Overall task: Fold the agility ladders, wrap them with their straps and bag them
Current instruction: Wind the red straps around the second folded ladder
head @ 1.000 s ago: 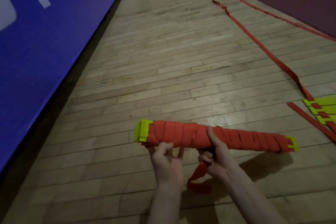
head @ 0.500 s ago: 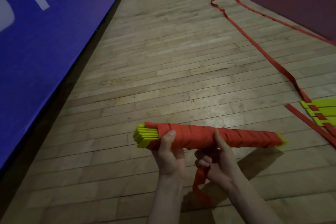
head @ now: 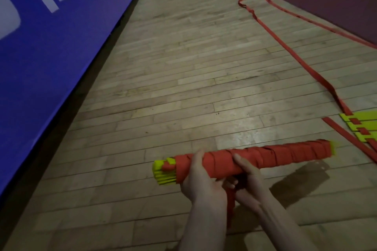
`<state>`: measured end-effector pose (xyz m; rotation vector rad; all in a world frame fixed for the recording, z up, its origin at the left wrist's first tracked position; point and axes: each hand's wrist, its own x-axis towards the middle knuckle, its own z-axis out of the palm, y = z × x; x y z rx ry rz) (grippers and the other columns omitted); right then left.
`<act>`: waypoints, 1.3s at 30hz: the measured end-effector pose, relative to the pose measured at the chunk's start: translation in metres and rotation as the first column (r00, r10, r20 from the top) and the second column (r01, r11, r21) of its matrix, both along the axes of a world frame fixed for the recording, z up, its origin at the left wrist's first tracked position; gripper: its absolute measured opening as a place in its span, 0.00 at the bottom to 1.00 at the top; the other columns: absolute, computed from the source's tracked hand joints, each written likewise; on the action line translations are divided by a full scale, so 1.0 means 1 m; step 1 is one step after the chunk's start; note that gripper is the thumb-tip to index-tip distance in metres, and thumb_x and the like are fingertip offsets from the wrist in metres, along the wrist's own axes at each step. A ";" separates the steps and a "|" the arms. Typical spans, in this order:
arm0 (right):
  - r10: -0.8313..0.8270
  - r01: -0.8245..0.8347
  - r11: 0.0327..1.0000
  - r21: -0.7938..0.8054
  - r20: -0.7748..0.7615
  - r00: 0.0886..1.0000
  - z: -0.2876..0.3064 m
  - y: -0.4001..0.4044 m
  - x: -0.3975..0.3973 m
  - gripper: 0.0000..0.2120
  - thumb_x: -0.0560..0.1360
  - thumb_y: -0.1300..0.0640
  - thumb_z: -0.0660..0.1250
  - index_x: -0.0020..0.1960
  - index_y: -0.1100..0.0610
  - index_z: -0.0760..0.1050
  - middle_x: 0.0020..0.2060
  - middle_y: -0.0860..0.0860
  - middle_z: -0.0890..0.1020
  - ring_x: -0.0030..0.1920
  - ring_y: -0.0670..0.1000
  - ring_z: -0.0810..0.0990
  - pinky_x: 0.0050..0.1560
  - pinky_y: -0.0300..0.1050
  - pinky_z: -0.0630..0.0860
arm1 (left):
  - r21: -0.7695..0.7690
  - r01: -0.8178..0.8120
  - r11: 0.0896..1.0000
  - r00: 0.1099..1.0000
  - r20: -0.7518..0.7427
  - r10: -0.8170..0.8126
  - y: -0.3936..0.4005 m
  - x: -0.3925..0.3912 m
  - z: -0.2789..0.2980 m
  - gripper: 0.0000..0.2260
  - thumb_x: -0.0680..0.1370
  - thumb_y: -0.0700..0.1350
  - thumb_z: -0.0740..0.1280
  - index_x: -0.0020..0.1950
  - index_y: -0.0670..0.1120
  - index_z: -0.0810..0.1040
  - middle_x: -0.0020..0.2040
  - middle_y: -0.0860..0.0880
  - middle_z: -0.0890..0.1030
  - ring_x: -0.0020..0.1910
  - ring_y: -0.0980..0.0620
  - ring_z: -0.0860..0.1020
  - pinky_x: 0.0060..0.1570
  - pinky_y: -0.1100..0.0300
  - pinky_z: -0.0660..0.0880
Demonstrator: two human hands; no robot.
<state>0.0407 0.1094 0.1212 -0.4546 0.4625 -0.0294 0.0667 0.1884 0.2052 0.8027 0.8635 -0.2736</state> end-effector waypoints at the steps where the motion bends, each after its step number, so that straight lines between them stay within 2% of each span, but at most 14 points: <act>1: 0.015 -0.015 1.000 -0.013 0.003 1.000 0.001 -0.001 0.000 0.33 0.43 0.52 0.86 0.40 0.60 0.73 0.25 0.51 0.69 0.22 0.46 0.67 0.21 0.36 0.65 | 0.006 -0.010 1.000 0.999 0.035 0.010 0.001 0.002 -0.002 0.05 0.72 0.36 0.70 0.42 0.42 0.74 0.32 0.45 0.78 0.20 0.51 0.77 0.25 0.58 0.75; 4: 0.024 -0.024 0.999 0.024 -0.004 1.000 0.010 0.001 0.001 0.23 0.48 0.52 0.85 0.36 0.58 0.77 0.25 0.51 0.68 0.21 0.46 0.65 0.21 0.37 0.64 | 0.012 -0.019 1.000 0.958 0.287 0.015 0.001 0.006 -0.012 0.13 0.72 0.28 0.65 0.47 0.46 0.78 0.42 0.48 0.82 0.32 0.57 0.82 0.39 0.54 0.77; 8: 0.021 -0.007 0.997 0.083 -0.172 0.985 0.020 0.000 0.008 0.14 0.70 0.50 0.73 0.49 0.57 0.73 0.30 0.50 0.67 0.21 0.44 0.62 0.19 0.34 0.61 | 0.041 0.110 0.993 0.790 0.603 -0.112 0.011 0.007 -0.035 0.22 0.65 0.28 0.67 0.54 0.49 0.78 0.55 0.48 0.82 0.51 0.52 0.81 0.46 0.54 0.78; 15: 0.202 -0.217 0.976 -0.032 -0.256 0.945 0.032 0.003 0.007 0.24 0.69 0.38 0.69 0.44 0.58 0.68 0.26 0.50 0.64 0.20 0.44 0.60 0.18 0.33 0.58 | 0.092 0.351 0.932 0.551 0.784 -0.285 0.043 0.021 -0.055 0.30 0.60 0.38 0.69 0.63 0.46 0.74 0.63 0.46 0.79 0.64 0.46 0.75 0.64 0.46 0.69; 18: 0.163 -0.167 0.986 0.000 -0.220 0.962 0.032 0.006 0.009 0.22 0.70 0.42 0.69 0.50 0.59 0.69 0.26 0.50 0.68 0.20 0.45 0.61 0.17 0.34 0.60 | 0.141 0.419 0.897 0.452 0.825 -0.340 0.049 0.026 -0.055 0.32 0.61 0.37 0.69 0.66 0.48 0.73 0.66 0.47 0.76 0.67 0.46 0.72 0.64 0.49 0.70; 21: 0.030 -0.025 0.999 0.042 -0.128 0.991 0.030 0.009 0.013 0.18 0.68 0.47 0.69 0.47 0.59 0.70 0.25 0.51 0.69 0.20 0.45 0.62 0.17 0.34 0.60 | 0.035 0.340 0.940 0.595 0.766 -0.244 0.035 0.014 -0.043 0.32 0.59 0.37 0.71 0.64 0.49 0.75 0.64 0.47 0.78 0.60 0.48 0.78 0.58 0.51 0.74; 24: 0.030 -0.027 0.998 0.051 -0.053 0.998 0.023 0.010 0.017 0.28 0.56 0.47 0.79 0.47 0.62 0.73 0.25 0.52 0.69 0.21 0.46 0.65 0.19 0.36 0.62 | -0.047 0.062 0.997 0.893 0.448 -0.035 0.013 -0.005 -0.025 0.32 0.56 0.41 0.79 0.58 0.43 0.74 0.51 0.41 0.77 0.39 0.46 0.80 0.38 0.53 0.77; 27: 0.168 -0.169 0.986 0.017 0.016 0.986 0.014 0.012 0.014 0.38 0.47 0.45 0.82 0.48 0.66 0.73 0.22 0.53 0.68 0.21 0.47 0.65 0.22 0.37 0.62 | -0.059 -0.139 0.989 0.977 0.153 0.146 0.002 -0.003 -0.001 0.35 0.62 0.49 0.76 0.65 0.41 0.68 0.47 0.42 0.79 0.26 0.46 0.78 0.21 0.63 0.70; 30: 0.268 -0.267 0.963 -0.023 0.003 0.964 0.013 0.013 0.014 0.38 0.57 0.44 0.81 0.56 0.63 0.69 0.29 0.54 0.72 0.24 0.48 0.66 0.25 0.38 0.64 | -0.023 -0.265 0.964 0.953 0.144 0.266 0.006 0.018 0.002 0.18 0.71 0.43 0.74 0.57 0.47 0.73 0.44 0.49 0.81 0.27 0.54 0.80 0.23 0.64 0.72; 32: 0.315 -0.318 0.944 -0.088 -0.043 0.948 0.018 0.011 0.016 0.26 0.68 0.46 0.74 0.55 0.63 0.72 0.33 0.53 0.76 0.24 0.46 0.66 0.23 0.38 0.65 | -0.102 -0.203 0.974 0.932 0.284 0.224 0.012 0.031 0.002 0.09 0.72 0.37 0.68 0.48 0.49 0.78 0.41 0.51 0.82 0.36 0.54 0.80 0.36 0.60 0.77; 34: 0.346 -0.356 0.927 -0.121 -0.095 0.933 0.029 0.008 0.017 0.17 0.69 0.49 0.67 0.49 0.62 0.75 0.35 0.52 0.79 0.22 0.44 0.65 0.20 0.35 0.63 | -0.166 -0.074 0.983 0.856 0.495 0.148 0.023 0.036 -0.005 0.11 0.67 0.35 0.68 0.44 0.49 0.78 0.40 0.51 0.81 0.43 0.53 0.79 0.49 0.55 0.76; 36: 0.368 -0.375 0.925 -0.067 -0.095 0.925 0.039 0.005 0.017 0.16 0.67 0.49 0.66 0.45 0.62 0.75 0.36 0.53 0.78 0.21 0.43 0.64 0.19 0.33 0.61 | -0.221 0.053 0.974 0.737 0.667 0.111 0.035 0.038 -0.012 0.20 0.53 0.41 0.77 0.44 0.48 0.82 0.44 0.51 0.83 0.46 0.54 0.81 0.49 0.57 0.77; 38: 0.393 -0.397 0.918 -0.018 -0.102 0.914 0.047 0.005 0.016 0.20 0.67 0.45 0.66 0.44 0.63 0.76 0.37 0.55 0.80 0.21 0.43 0.66 0.18 0.33 0.61 | -0.249 0.212 0.945 0.627 0.776 0.064 0.050 0.049 -0.022 0.29 0.45 0.43 0.79 0.46 0.48 0.85 0.49 0.51 0.84 0.51 0.54 0.81 0.51 0.59 0.78; 39: 0.410 -0.411 0.912 0.015 -0.113 0.905 0.051 0.007 0.015 0.25 0.68 0.41 0.66 0.45 0.64 0.77 0.38 0.56 0.80 0.21 0.43 0.66 0.18 0.32 0.62 | -0.208 0.333 0.920 0.521 0.854 0.005 0.059 0.054 -0.022 0.29 0.49 0.42 0.80 0.49 0.48 0.85 0.53 0.51 0.83 0.54 0.54 0.80 0.55 0.58 0.77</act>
